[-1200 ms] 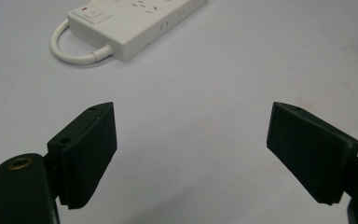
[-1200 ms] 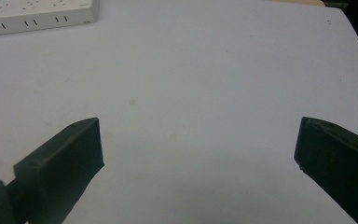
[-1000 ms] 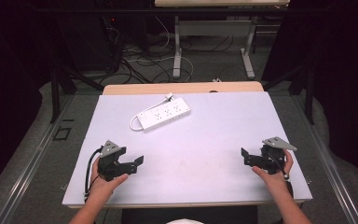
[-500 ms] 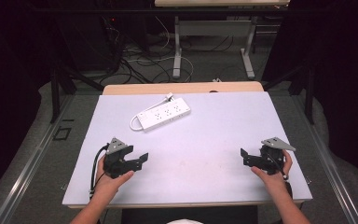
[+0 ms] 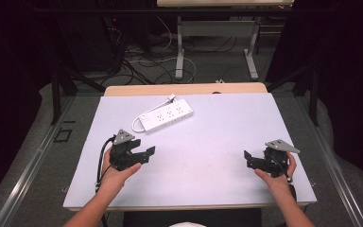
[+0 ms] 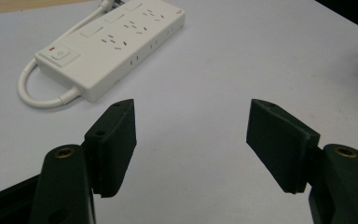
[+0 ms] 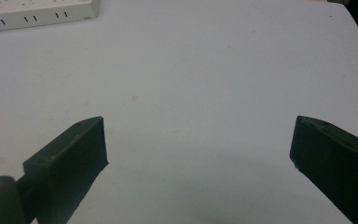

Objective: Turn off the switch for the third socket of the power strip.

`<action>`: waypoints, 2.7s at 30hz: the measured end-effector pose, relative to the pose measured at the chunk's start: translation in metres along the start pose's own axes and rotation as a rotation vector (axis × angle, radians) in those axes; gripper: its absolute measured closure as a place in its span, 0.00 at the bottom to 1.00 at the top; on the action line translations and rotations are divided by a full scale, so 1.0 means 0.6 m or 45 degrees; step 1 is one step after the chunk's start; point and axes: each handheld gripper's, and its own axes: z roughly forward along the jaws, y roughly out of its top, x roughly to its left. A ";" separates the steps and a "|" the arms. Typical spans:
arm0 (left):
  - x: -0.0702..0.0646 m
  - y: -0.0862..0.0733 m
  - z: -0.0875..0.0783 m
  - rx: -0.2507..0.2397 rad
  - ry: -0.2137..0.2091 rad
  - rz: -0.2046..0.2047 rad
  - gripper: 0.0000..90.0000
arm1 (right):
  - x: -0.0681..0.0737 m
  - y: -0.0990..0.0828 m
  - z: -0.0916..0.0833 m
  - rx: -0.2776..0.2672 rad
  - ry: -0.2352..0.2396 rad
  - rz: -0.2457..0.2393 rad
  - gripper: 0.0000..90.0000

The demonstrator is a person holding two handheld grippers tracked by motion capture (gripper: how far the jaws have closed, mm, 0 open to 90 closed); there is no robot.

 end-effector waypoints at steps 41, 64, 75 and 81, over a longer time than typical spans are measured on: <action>-0.024 0.148 0.030 0.031 -0.008 0.005 0.40 | 0.000 -0.001 0.000 0.006 -0.003 -0.017 0.05; -0.025 0.207 0.067 0.010 0.019 -0.048 0.49 | 0.003 -0.003 0.002 0.007 -0.006 -0.008 0.05; -0.010 0.226 0.094 -0.016 0.060 -0.091 0.64 | 0.001 -0.004 0.004 0.016 0.006 -0.019 0.05; -0.006 0.230 0.111 -0.025 0.072 -0.072 0.70 | 0.000 -0.004 0.005 0.017 0.010 -0.018 0.06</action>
